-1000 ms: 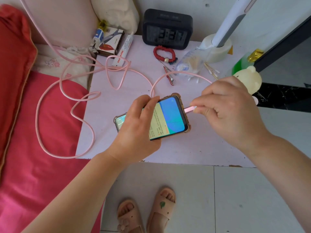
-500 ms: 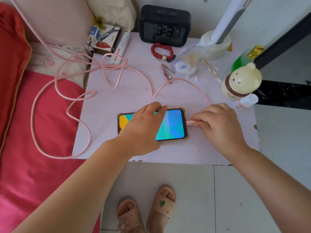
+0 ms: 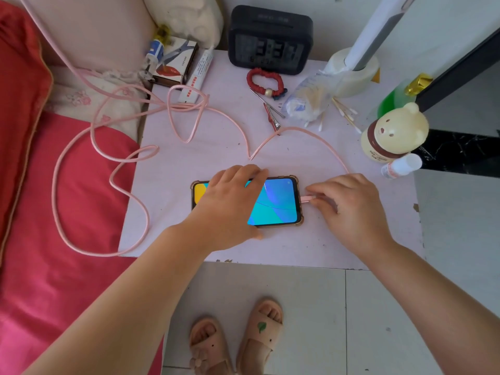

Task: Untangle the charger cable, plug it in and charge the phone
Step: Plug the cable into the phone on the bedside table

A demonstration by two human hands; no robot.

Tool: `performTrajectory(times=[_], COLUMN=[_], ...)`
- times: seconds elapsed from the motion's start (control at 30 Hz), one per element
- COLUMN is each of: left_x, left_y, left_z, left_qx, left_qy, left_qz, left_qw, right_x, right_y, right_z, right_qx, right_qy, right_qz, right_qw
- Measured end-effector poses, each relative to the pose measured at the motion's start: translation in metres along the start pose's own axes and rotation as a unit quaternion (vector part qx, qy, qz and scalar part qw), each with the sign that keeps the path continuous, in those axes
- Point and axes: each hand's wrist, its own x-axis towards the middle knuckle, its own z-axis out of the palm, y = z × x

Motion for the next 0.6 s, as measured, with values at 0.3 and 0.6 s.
performTrajectory(times=[0.3,0.6], left_x=[-0.016,-0.049], left_y=[-0.013,-0.032], left_z=[0.003,-0.005], left_qx=[-0.011,-0.046], left_qy=[0.025,0.036], left_qz=[-0.042,-0.140], left_qw=[0.999,0.988], right_x=[0.003,0.018], right_y=[-0.008,-0.051], right_z=[-0.004,0.004], right_qx=[0.005,-0.024], right_qy=[-0.013,-0.135], right_qz=[0.007,-0.087], right_qw=[1.000,0.987])
